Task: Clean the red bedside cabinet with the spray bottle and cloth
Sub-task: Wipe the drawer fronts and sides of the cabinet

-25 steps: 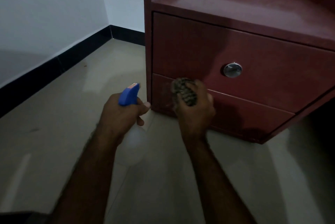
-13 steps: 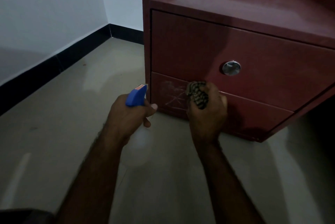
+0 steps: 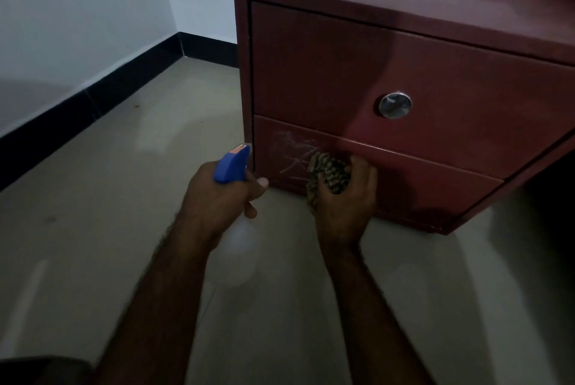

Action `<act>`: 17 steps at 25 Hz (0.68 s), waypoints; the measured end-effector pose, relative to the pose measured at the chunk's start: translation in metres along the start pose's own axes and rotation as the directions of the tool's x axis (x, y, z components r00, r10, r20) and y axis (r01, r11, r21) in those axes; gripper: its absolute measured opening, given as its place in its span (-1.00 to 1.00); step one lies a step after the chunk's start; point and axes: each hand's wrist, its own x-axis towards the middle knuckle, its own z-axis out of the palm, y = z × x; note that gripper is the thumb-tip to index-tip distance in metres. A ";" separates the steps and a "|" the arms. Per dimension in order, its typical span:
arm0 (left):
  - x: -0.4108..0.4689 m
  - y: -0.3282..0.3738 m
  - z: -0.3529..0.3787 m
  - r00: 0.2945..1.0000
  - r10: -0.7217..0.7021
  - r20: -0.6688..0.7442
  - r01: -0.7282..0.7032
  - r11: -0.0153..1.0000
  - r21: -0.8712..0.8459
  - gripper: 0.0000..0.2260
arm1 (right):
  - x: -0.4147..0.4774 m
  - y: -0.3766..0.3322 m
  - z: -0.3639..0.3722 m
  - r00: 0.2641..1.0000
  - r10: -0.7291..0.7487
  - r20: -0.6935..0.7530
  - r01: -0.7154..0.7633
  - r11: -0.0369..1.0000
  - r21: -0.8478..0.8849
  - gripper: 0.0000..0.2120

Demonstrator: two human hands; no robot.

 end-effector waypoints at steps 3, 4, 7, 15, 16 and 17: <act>0.000 0.002 0.000 1.000 -0.006 -0.005 0.006 1.000 -0.010 -0.83 | -0.010 0.007 -0.005 0.995 0.097 0.038 -0.098 0.995 0.001 -0.47; 0.001 0.003 0.000 1.000 0.000 -0.006 0.000 1.000 -0.009 -0.83 | -0.007 0.011 -0.006 0.994 0.109 0.004 -0.109 0.994 0.018 -0.47; 0.001 0.001 0.000 1.000 0.015 -0.004 -0.015 1.000 -0.018 -0.82 | -0.003 0.019 -0.004 0.980 0.164 -0.110 -0.157 0.985 0.069 -0.40; -0.003 0.004 0.003 1.000 0.018 -0.001 -0.018 0.999 -0.028 -0.82 | -0.006 0.057 -0.007 0.635 0.754 -0.169 -0.653 0.641 0.404 -0.21; -0.003 0.004 0.003 1.000 0.022 -0.004 -0.022 0.999 -0.029 -0.82 | -0.003 0.064 -0.010 0.589 0.787 -0.183 -0.640 0.592 0.490 -0.24; -0.003 0.005 0.003 1.000 0.023 -0.004 -0.023 0.999 -0.032 -0.82 | -0.002 0.070 -0.011 0.547 0.819 -0.173 -0.618 0.535 0.576 -0.28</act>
